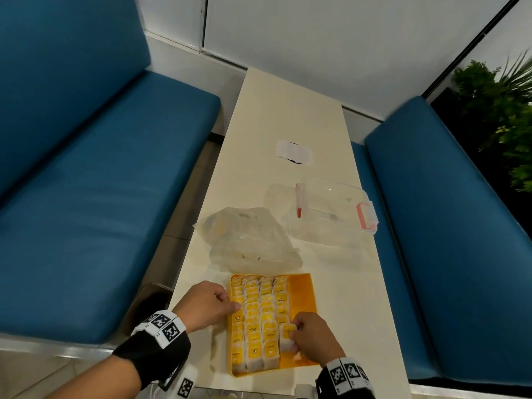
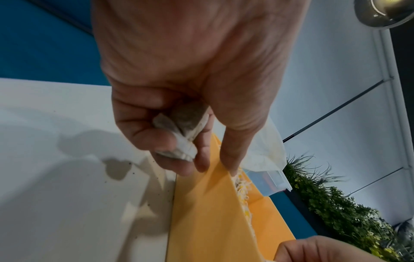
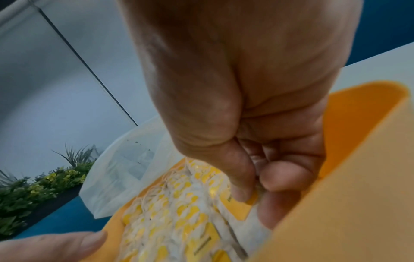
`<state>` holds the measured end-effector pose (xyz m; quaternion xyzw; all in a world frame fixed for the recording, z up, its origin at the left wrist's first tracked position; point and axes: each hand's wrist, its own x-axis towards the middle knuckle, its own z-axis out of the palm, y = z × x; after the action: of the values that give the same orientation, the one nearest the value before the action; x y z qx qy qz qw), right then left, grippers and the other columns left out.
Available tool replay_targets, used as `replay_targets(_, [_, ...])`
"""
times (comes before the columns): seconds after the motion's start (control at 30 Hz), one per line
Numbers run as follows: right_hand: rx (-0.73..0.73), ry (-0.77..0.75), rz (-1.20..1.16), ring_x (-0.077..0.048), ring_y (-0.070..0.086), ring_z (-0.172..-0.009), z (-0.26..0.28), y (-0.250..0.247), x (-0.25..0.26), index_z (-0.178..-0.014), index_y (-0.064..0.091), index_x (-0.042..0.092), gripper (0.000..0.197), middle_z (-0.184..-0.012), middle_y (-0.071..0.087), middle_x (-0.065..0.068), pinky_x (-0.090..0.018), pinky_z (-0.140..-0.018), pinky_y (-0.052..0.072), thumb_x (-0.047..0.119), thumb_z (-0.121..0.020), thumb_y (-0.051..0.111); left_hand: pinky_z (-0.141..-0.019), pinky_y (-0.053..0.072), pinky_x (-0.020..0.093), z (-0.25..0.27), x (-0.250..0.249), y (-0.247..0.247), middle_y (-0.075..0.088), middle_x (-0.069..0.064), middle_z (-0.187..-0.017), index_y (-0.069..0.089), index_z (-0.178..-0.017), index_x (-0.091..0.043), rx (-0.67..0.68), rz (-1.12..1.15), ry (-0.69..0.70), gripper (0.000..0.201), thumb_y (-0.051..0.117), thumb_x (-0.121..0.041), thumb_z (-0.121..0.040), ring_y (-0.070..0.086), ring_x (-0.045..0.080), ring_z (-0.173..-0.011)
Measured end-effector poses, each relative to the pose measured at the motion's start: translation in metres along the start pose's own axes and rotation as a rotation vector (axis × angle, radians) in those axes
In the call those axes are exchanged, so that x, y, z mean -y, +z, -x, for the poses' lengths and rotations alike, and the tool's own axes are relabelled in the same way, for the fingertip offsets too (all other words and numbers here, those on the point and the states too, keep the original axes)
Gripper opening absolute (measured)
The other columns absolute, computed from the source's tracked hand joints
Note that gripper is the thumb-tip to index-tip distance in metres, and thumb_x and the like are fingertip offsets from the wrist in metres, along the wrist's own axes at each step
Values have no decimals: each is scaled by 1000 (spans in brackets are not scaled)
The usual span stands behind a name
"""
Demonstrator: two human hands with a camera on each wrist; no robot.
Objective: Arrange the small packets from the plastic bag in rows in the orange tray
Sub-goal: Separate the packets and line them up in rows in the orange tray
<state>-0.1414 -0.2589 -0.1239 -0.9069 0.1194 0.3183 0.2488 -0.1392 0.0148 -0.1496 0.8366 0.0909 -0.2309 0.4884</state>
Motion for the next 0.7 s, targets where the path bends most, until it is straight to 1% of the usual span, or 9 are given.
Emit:
replay_targets(0.03, [1, 3, 12, -25, 71, -80, -1, 2, -1, -83, 62, 14, 7, -85, 71, -11, -37, -71, 59, 8, -83, 57, -54, 48, 18, 0, 0, 0, 71, 0, -69, 69, -71, -14, 0, 0, 2, 35, 82, -45, -79, 58, 2, -52])
replay_targets(0.07, [0, 3, 22, -26, 71, -82, -3, 4, -2, -83, 62, 14, 8, -86, 71, -10, -38, -73, 59, 9, -83, 57, -55, 48, 19, 0, 0, 0, 72, 0, -70, 69, -70, -15, 0, 0, 3, 34, 82, -45, -79, 59, 2, -52])
replay_targets(0.13, [-10, 5, 25, -26, 70, -84, -5, 8, -1, -85, 63, 13, 9, -88, 70, -9, -36, -72, 57, 9, -83, 56, -55, 48, 19, 1, 0, 1, 71, -2, -69, 70, -70, -16, 3, 4, 1, 33, 82, -45, -79, 60, 2, -53])
replay_targets(0.2, [-27, 4, 29, -25, 69, -84, -6, 13, -1, -86, 63, 13, 9, -88, 68, -6, -33, -68, 55, 9, -84, 55, -56, 49, 20, 0, 0, 1, 72, -2, -71, 71, -71, -14, 4, 11, -1, 33, 83, -44, -78, 61, 3, -54])
replay_targets(0.27, [-46, -2, 34, -24, 68, -83, -7, 16, 0, -84, 62, 16, 10, -86, 67, -4, -32, -67, 54, 9, -85, 54, -57, 50, 20, 0, 0, 1, 72, -1, -71, 72, -74, -11, 4, 20, 0, 34, 84, -43, -78, 60, 3, -54])
replay_targets(0.33, [-69, -4, 30, -22, 66, -82, -6, 17, 1, -82, 58, 19, 11, -86, 65, -2, -32, -66, 53, 9, -86, 54, -59, 51, 22, -1, 0, 0, 73, 0, -72, 73, -75, -11, 8, 30, 0, 34, 85, -42, -77, 61, 3, -56])
replay_targets(0.43, [-108, 7, 19, -18, 63, -80, -4, 19, 2, -81, 50, 22, 15, -87, 62, 0, -26, -61, 48, 10, -88, 54, -62, 52, 24, -2, 1, 0, 73, -1, -74, 72, -75, -11, 9, 37, 2, 32, 86, -40, -77, 62, 5, -60])
replay_targets(0.63, [-145, 34, -24, -16, 57, -72, -5, 23, 1, -82, 49, 18, 15, -86, 62, -3, -31, -64, 51, 7, -87, 58, -67, 52, 23, -2, 0, 0, 72, -5, -74, 72, -76, -13, 12, 18, 24, 31, 86, -41, -77, 63, 5, -67])
replay_targets(0.7, [-153, 40, -40, -20, 62, -74, -6, 24, 0, -85, 51, 16, 12, -86, 63, -4, -32, -65, 53, 8, -87, 60, -68, 52, 24, -2, 0, -1, 72, -4, -74, 72, -75, -13, 11, 13, 27, 31, 86, -41, -76, 63, 5, -66])
